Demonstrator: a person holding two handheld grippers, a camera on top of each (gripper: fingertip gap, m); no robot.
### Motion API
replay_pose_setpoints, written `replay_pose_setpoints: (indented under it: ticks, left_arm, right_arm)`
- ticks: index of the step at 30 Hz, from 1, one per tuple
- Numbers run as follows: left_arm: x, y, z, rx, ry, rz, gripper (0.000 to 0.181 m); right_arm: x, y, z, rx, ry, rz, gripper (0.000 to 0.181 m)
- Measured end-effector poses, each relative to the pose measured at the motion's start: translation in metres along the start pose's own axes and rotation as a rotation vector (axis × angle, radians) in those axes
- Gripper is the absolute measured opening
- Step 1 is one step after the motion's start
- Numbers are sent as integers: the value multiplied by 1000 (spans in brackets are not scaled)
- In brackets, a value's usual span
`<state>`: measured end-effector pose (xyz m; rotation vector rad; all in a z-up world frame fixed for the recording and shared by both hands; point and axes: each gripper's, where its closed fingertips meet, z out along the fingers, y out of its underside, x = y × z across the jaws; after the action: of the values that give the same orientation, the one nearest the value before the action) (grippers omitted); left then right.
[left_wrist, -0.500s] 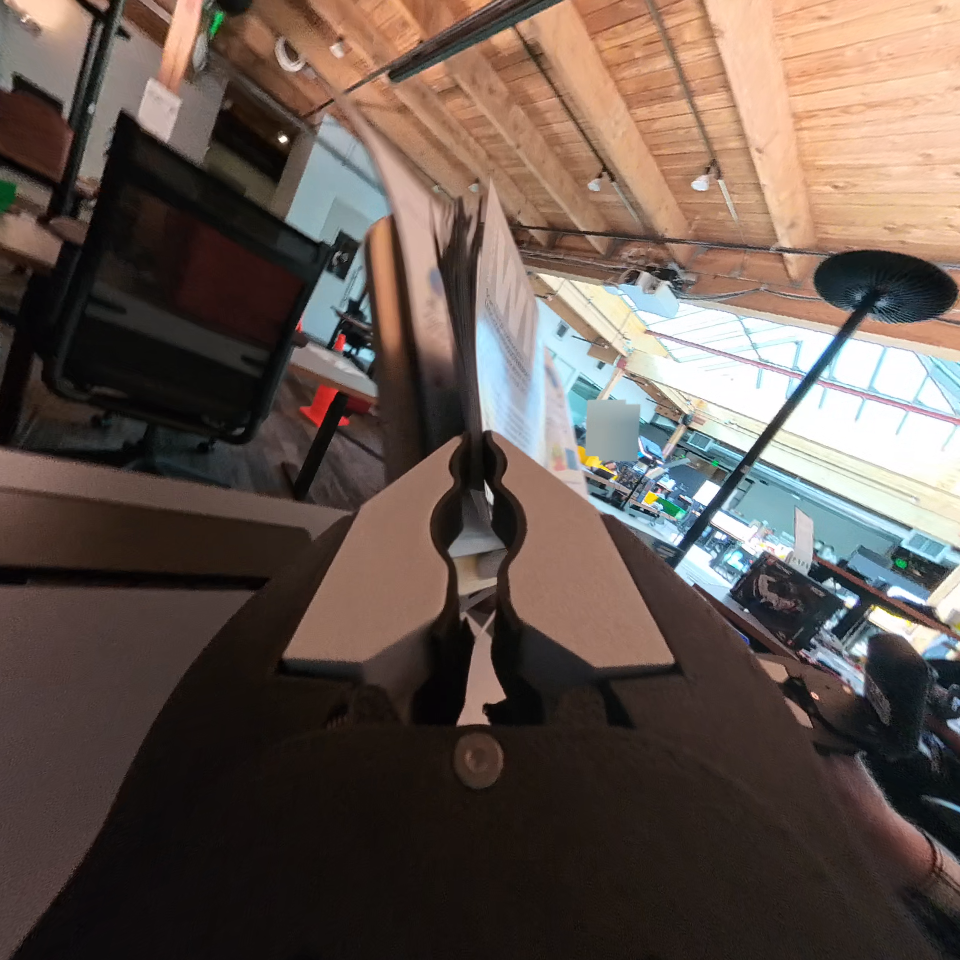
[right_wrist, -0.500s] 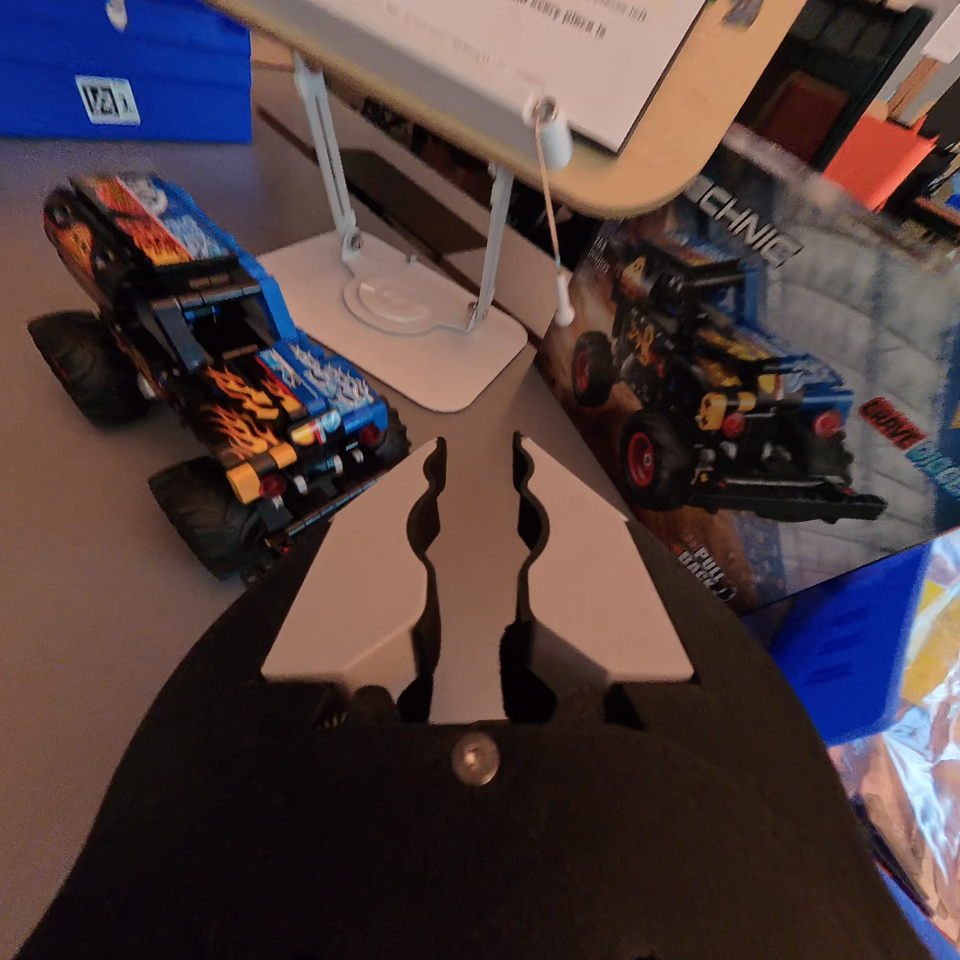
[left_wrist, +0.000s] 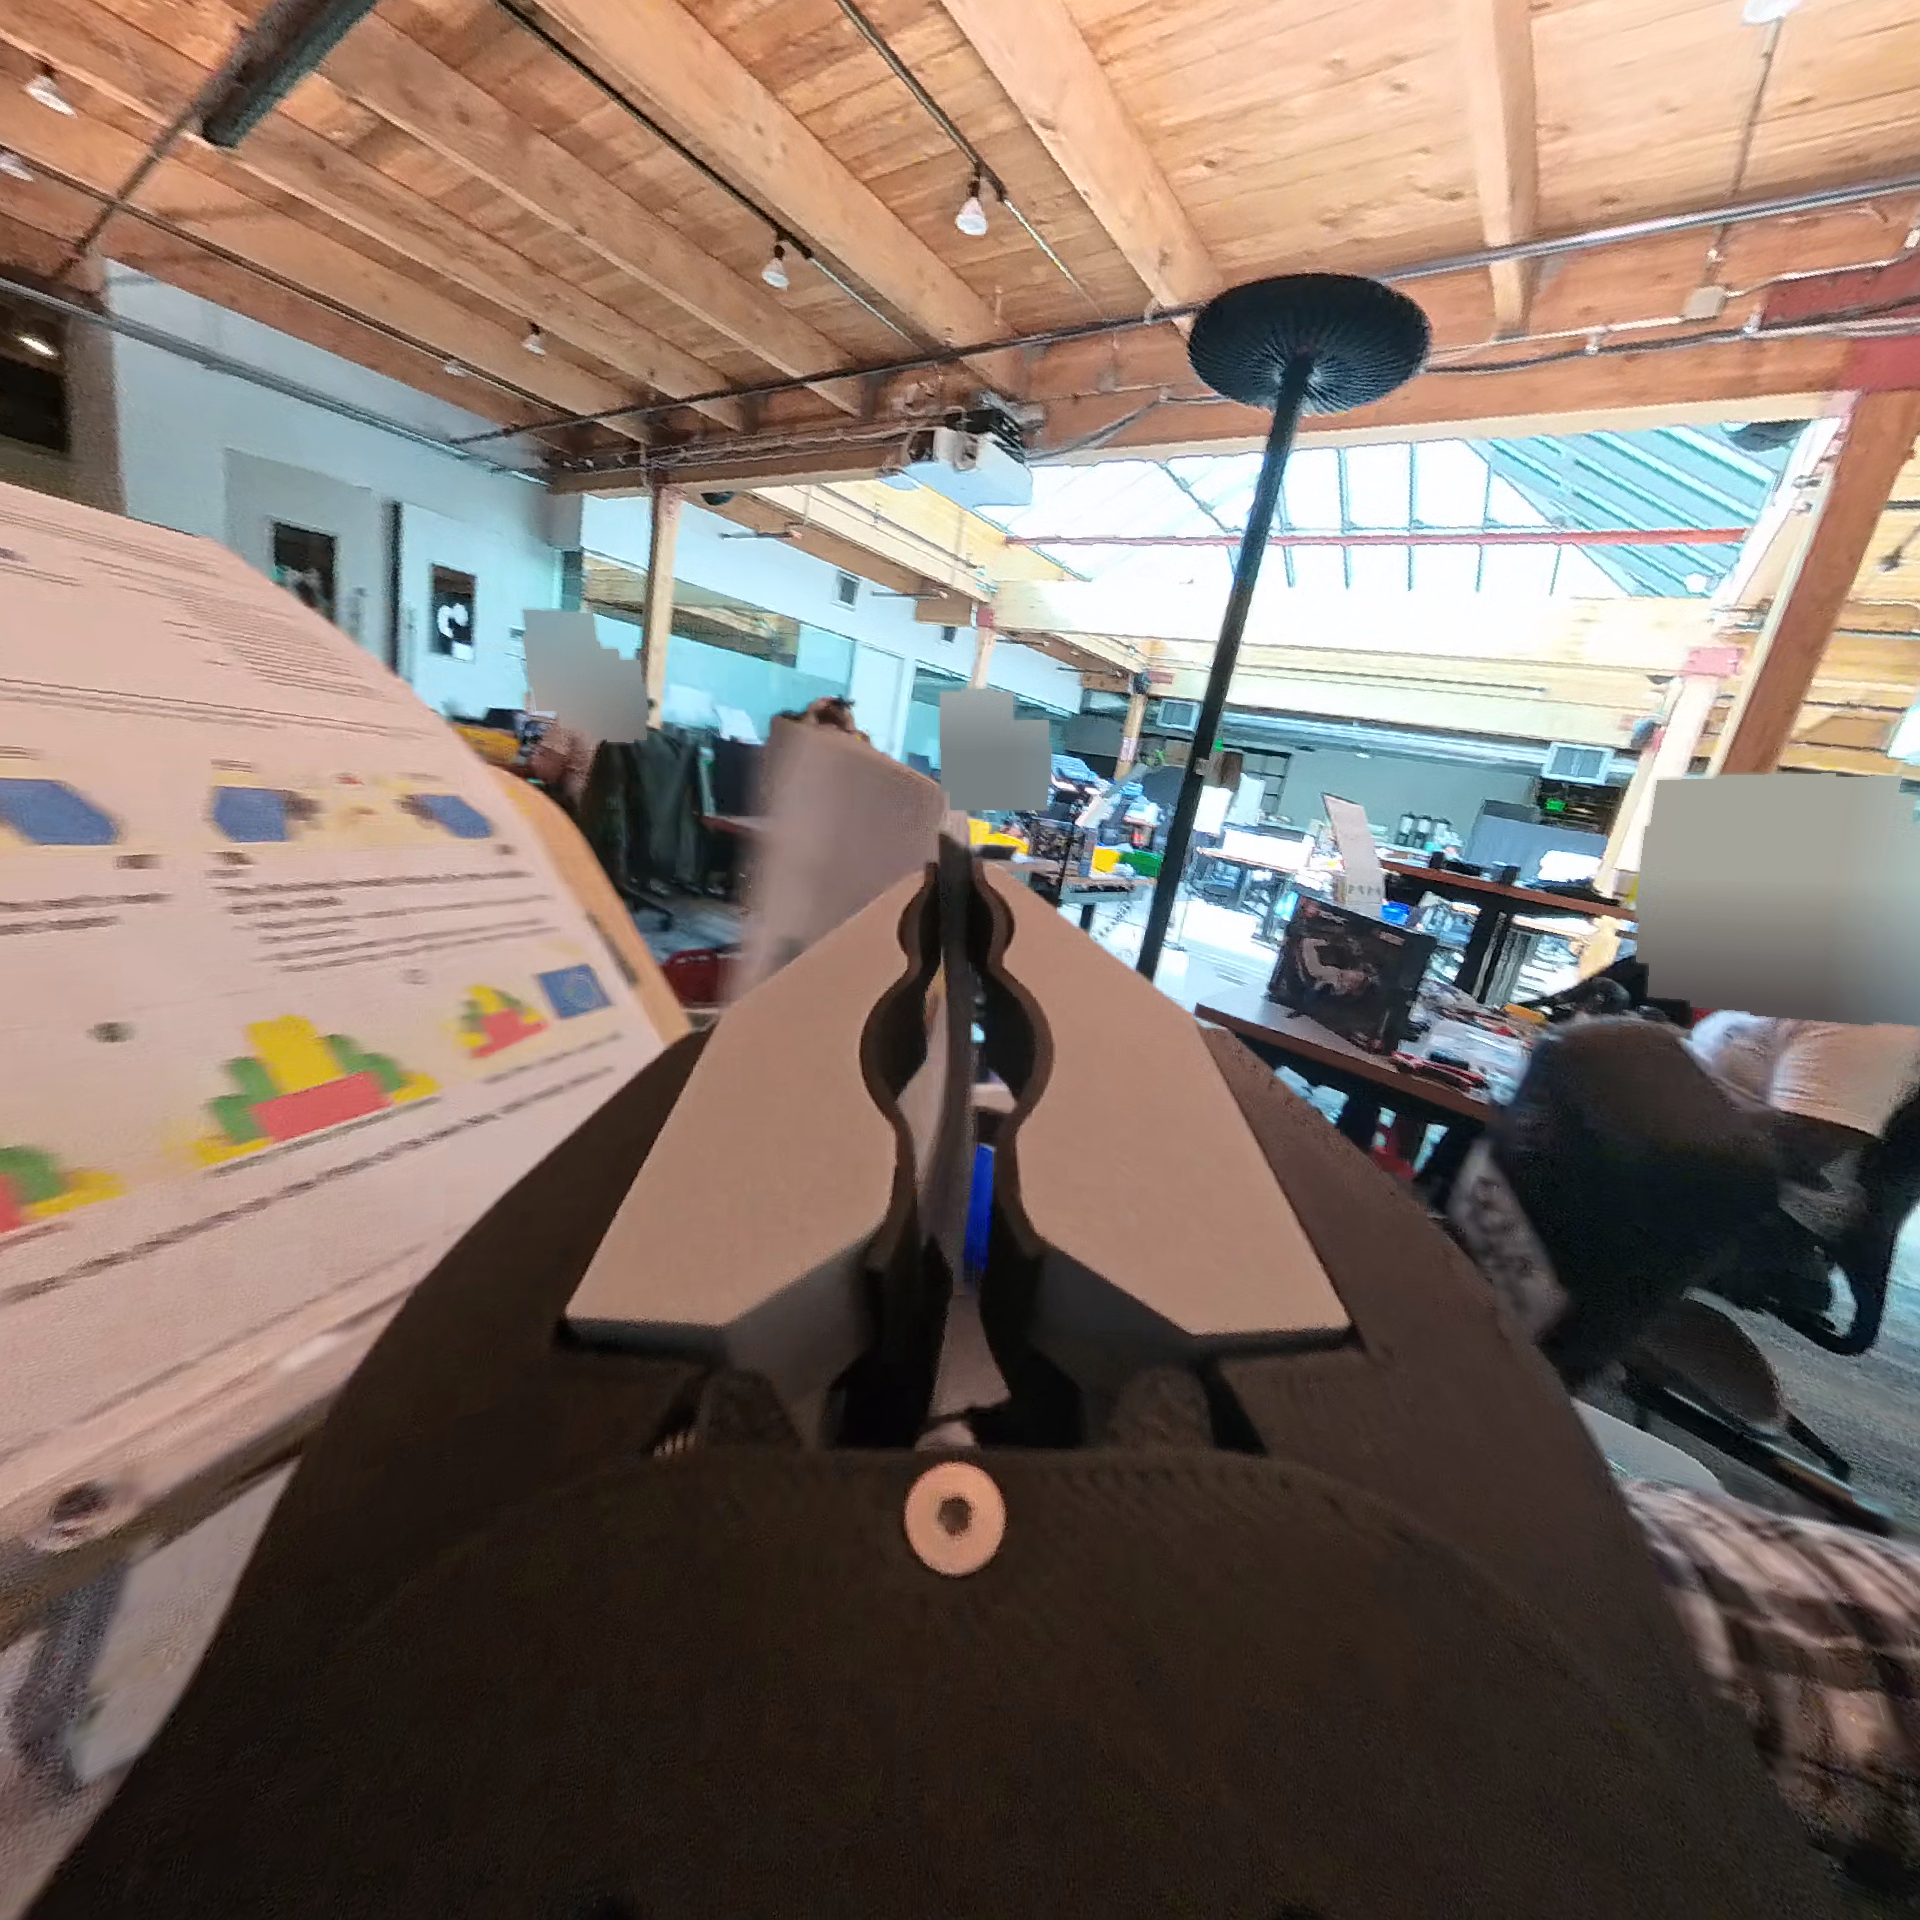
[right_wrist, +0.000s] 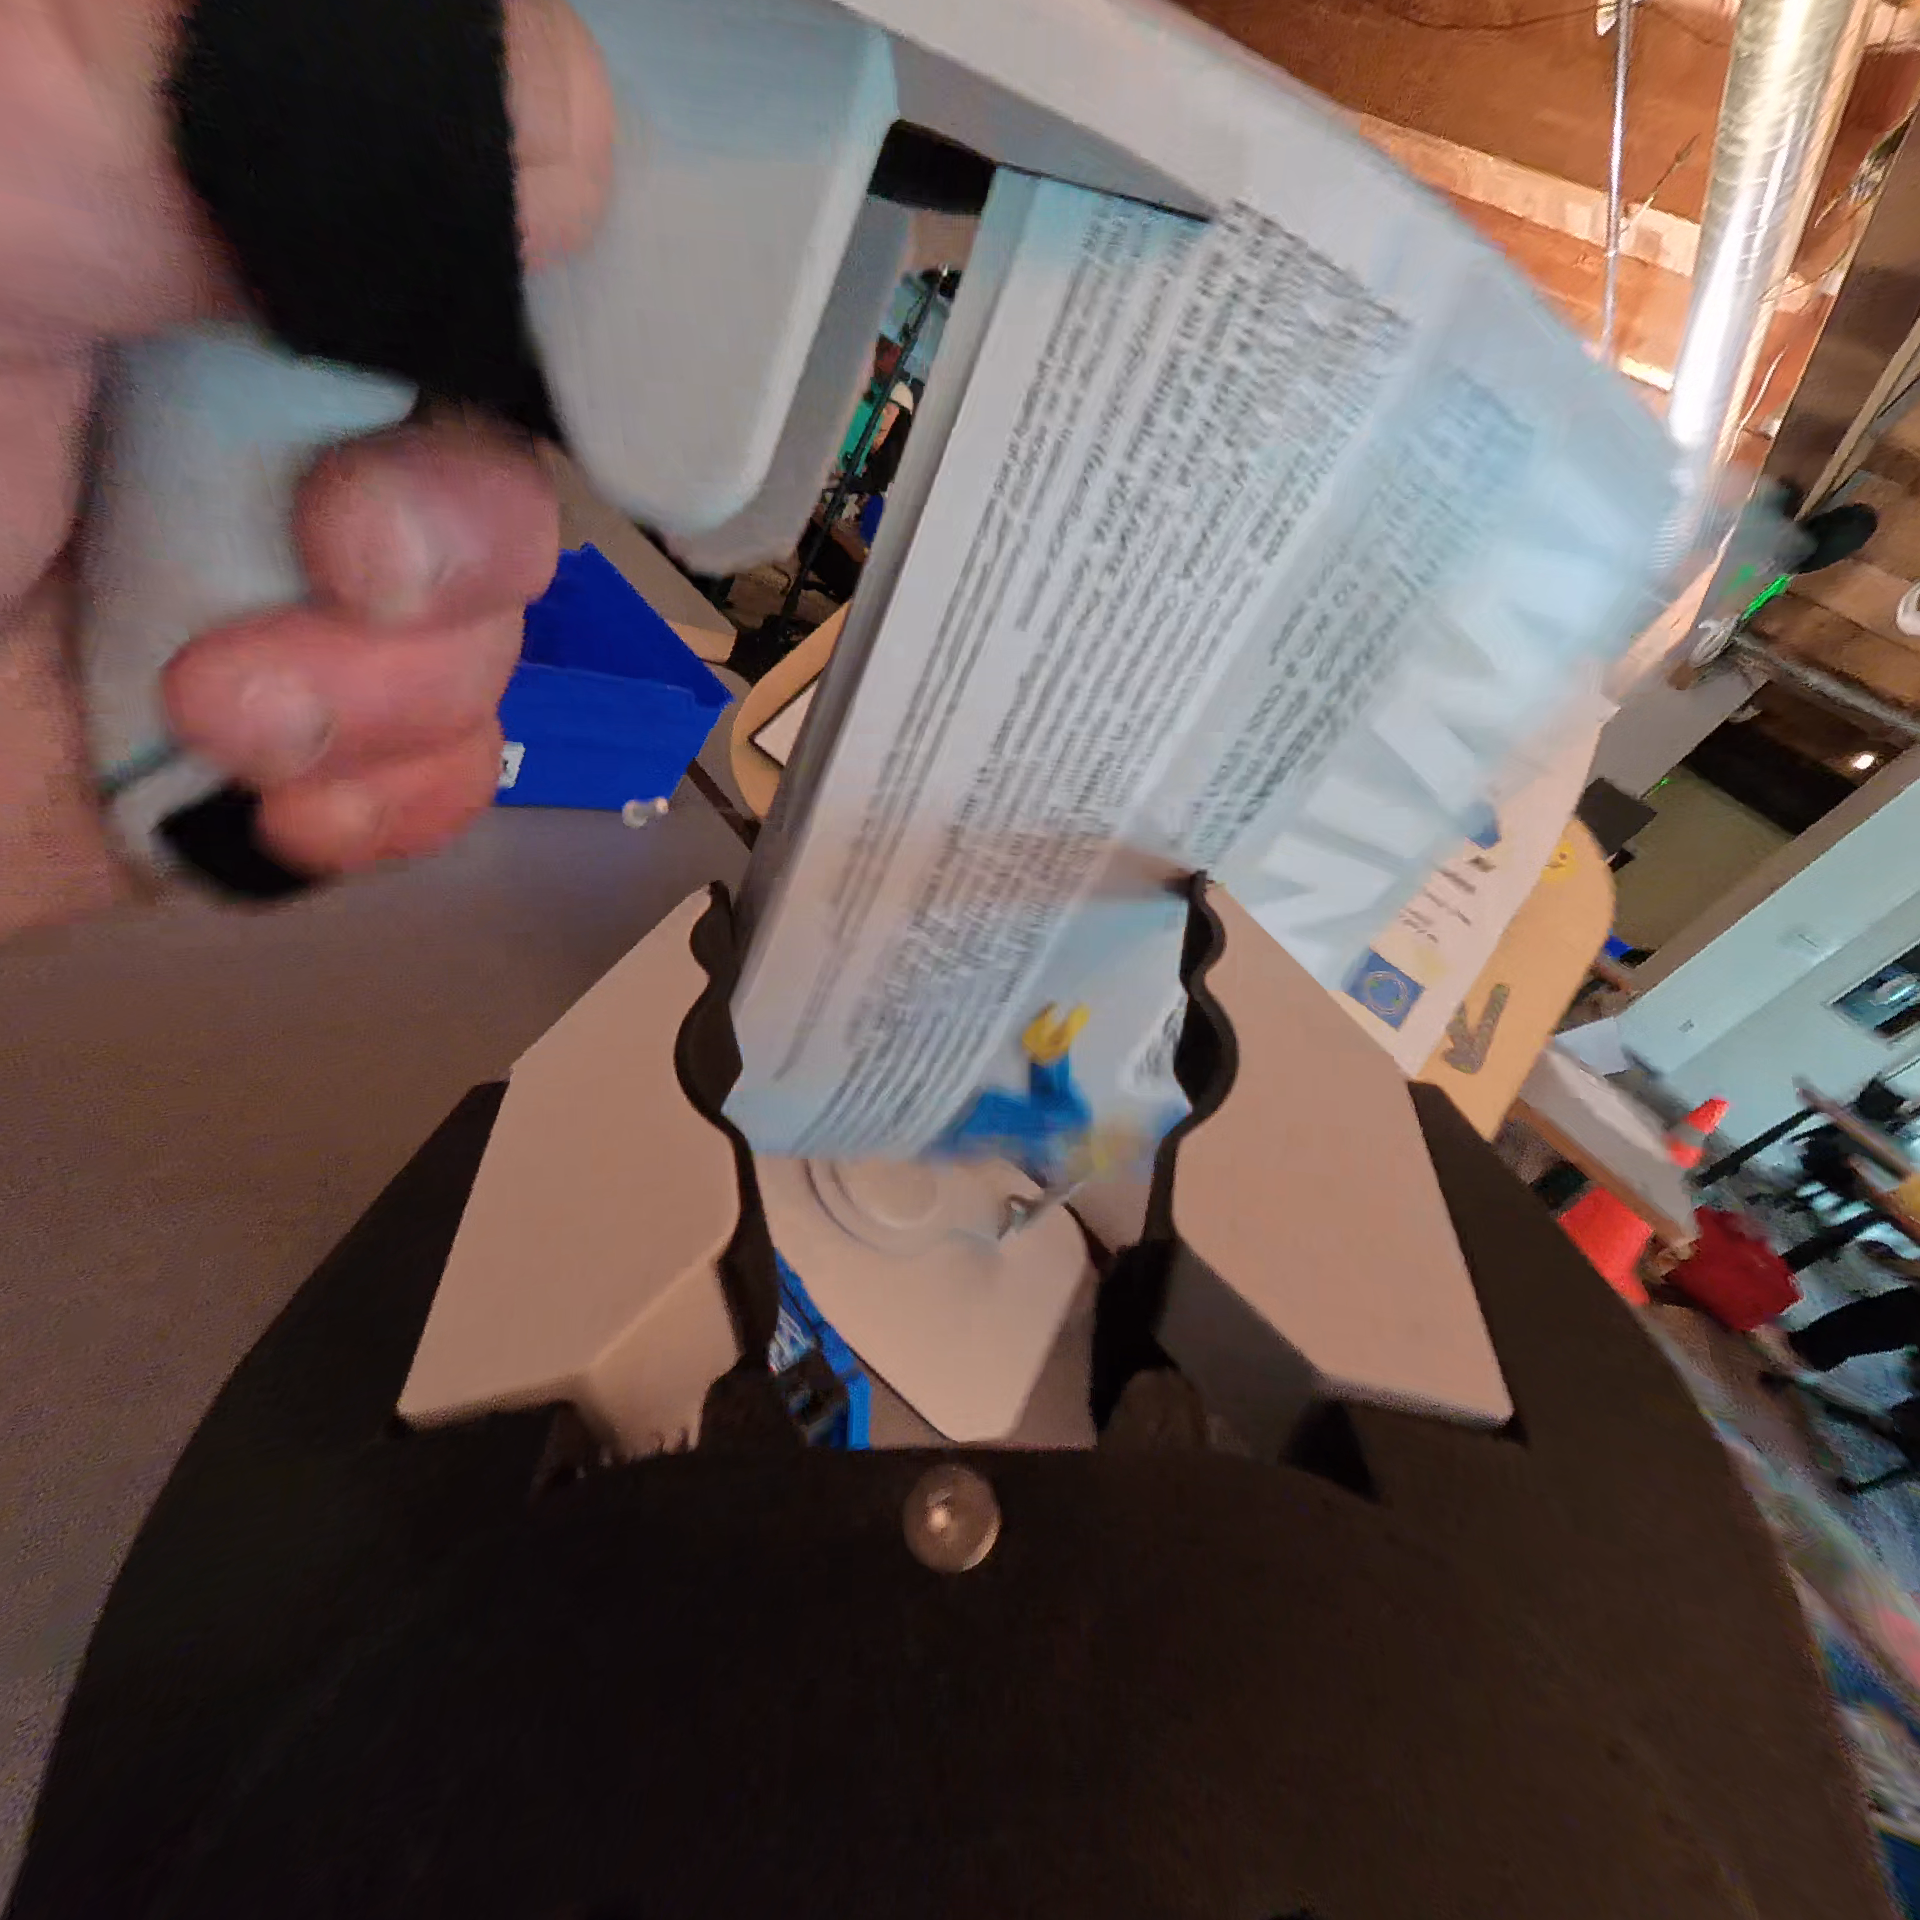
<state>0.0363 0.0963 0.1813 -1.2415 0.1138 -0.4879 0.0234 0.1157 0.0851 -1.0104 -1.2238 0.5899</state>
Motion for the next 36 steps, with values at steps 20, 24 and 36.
replay_pose_setpoints:
  ticks: [20,24,36]
  left_arm:
    - [58,49,36,-138,185,-117,9]
    - [64,50,35,-133,240,-148,0]
    - [2,37,12,-141,92,53,41]
  right_arm:
    - [7,15,-22,23,-92,204,25]
    - [12,16,-29,64,-170,296,1]
    - [65,13,-70,259,-385,694,1]
